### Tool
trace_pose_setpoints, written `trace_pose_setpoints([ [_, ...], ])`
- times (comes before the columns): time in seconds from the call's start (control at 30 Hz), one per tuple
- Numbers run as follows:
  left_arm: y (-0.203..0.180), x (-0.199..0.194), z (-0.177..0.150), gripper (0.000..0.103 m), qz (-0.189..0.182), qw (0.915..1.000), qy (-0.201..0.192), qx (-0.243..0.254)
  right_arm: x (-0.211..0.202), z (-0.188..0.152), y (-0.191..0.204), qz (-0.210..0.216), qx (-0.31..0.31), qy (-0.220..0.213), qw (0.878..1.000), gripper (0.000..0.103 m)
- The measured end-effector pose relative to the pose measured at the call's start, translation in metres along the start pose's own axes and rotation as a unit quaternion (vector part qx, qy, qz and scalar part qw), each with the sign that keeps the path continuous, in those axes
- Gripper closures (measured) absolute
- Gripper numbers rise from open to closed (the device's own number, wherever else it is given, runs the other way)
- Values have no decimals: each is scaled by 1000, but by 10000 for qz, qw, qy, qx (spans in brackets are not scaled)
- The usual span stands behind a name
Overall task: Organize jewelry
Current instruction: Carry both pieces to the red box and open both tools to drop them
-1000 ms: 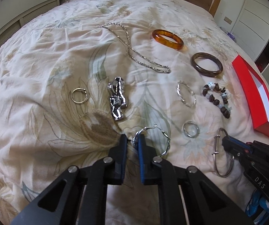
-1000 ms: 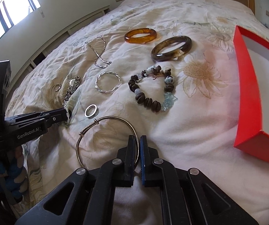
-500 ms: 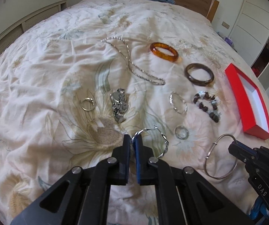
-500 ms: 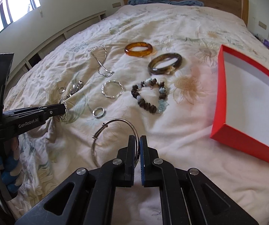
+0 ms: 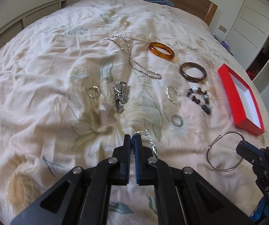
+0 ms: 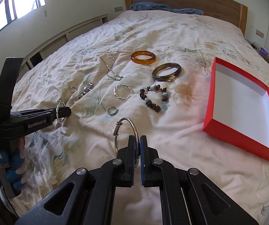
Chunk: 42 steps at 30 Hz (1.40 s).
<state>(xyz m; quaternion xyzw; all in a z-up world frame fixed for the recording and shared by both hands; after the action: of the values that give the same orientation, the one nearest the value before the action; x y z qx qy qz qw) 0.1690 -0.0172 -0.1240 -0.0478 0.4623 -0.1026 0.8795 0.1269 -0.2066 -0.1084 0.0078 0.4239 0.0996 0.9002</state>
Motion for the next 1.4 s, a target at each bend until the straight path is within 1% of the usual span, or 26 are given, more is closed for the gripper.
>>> trace_pose_setpoints([
  [0.2, -12, -23, -9, 100, -180, 9998, -84, 88, -23, -4, 2, -18, 68, -94, 9999, 98],
  [0.4, -32, -51, -4, 100, -353, 9987, -286, 228, -53, -1, -1, -92, 110, -335, 9993, 98],
  [0.57, -59, -68, 4, 100, -556, 9968, -415, 402, -80, 7, -10, -189, 139, -600, 9979, 98],
  [0.63, -73, -71, 8, 100, -653, 9957, -429, 492, -90, 11, -19, -243, 170, -699, 9971, 98],
  [0.73, -101, -70, 17, 100, -789, 9933, -458, 703, -104, 19, -42, -381, 259, -833, 9955, 98],
  [0.8, -122, -66, 23, 100, -904, 9913, -453, 847, -109, 24, -59, -490, 312, -893, 9943, 98],
  [0.9, -161, -53, 36, 100, -1096, 9869, -414, 1112, -113, 33, -96, -688, 420, -956, 9921, 98],
  [1.03, -212, -32, 52, 100, -1264, 9805, -394, 1452, -106, 49, -139, -879, 494, -993, 9899, 97],
  [1.13, -249, -6, 67, 100, -1361, 9771, -321, 1602, -90, 65, -170, -967, 505, -986, 9891, 97],
  [1.27, -295, 35, 84, 100, -1383, 9732, -202, 1825, -58, 83, -209, -932, 581, -911, 9898, 97],
  [1.33, -311, 56, 90, 100, -1363, 9727, -97, 1874, -38, 90, -229, -885, 676, -856, 9901, 97],
  [1.4, -324, 79, 92, 100, -1232, 9730, 20, 1952, -23, 90, -245, -837, 774, -789, 9903, 97],
])
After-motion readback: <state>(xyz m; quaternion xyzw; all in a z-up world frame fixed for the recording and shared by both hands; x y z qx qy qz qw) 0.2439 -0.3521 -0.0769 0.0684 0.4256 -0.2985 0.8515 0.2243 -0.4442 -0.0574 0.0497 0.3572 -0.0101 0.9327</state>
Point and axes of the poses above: each gripper's, at about its wrist camera, not at the fingertips, and x roughly the way its jaws point, y to its left, z to its top, the point moved 6 cm from there along x, roughly the way its jaws point, and after that the axes turned 3 degrees about -y, right-handed, at the moved point
